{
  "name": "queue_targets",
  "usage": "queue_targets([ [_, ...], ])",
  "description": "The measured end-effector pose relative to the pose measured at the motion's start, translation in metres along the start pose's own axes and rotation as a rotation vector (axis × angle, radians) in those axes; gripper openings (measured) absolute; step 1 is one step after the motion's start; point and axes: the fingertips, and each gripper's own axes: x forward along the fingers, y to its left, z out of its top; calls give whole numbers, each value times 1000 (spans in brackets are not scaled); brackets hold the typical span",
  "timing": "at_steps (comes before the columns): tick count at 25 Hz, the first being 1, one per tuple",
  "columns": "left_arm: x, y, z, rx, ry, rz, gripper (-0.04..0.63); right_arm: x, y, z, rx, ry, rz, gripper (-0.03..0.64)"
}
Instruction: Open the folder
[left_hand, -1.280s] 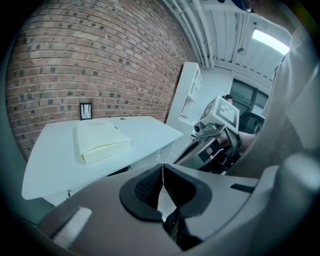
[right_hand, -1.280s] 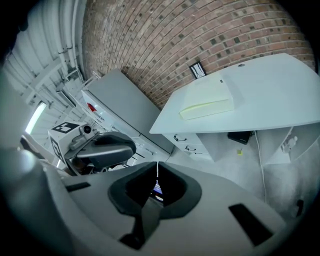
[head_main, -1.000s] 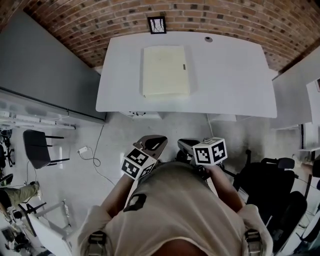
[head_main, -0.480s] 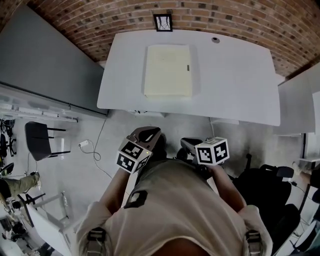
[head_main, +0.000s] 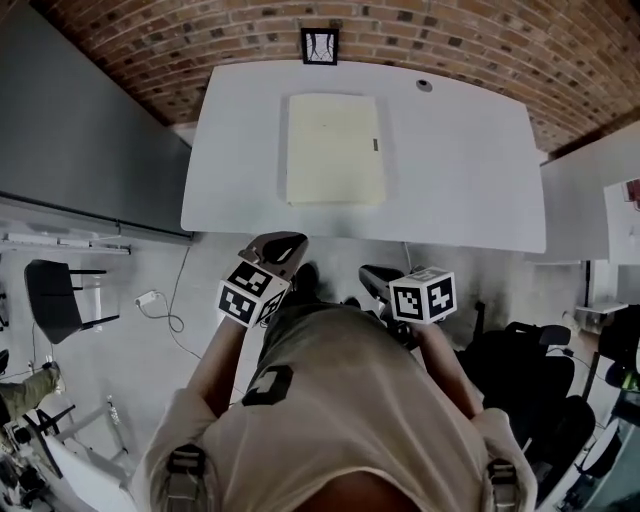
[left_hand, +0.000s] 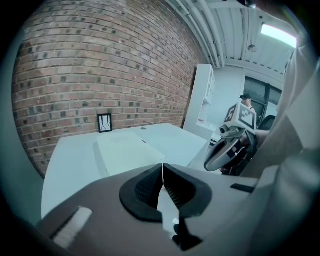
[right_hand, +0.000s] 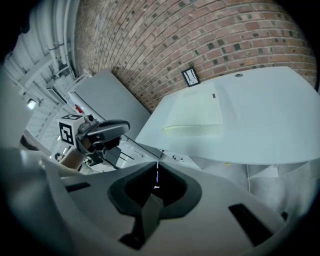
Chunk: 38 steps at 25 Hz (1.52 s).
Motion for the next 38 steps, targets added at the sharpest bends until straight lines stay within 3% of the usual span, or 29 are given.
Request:
queue_targets([
  [9,7,63,-7,105,36,8,6,33,16,26,-23,24,-84,6],
  [18,31,86,-5,261,78,-35,9,57,30,46,-5,-2,-119,6],
  [23,46,94,-4,309,119,-56,16,61,29,51,1,-1,-126,6],
  [26,62,91,-9,352,177,-67,137,62,22,55,10,5,-107,6],
  [30,90,88,-16,483,268,-29,212,60,10,66,-17,26,-73,6],
  [34,124,93,-23,674,362,84,239,52,-7,80,-12,30,-28,6],
  [38,143,98,-29,750,414,139,239,43,-23,90,-18,35,8,6],
])
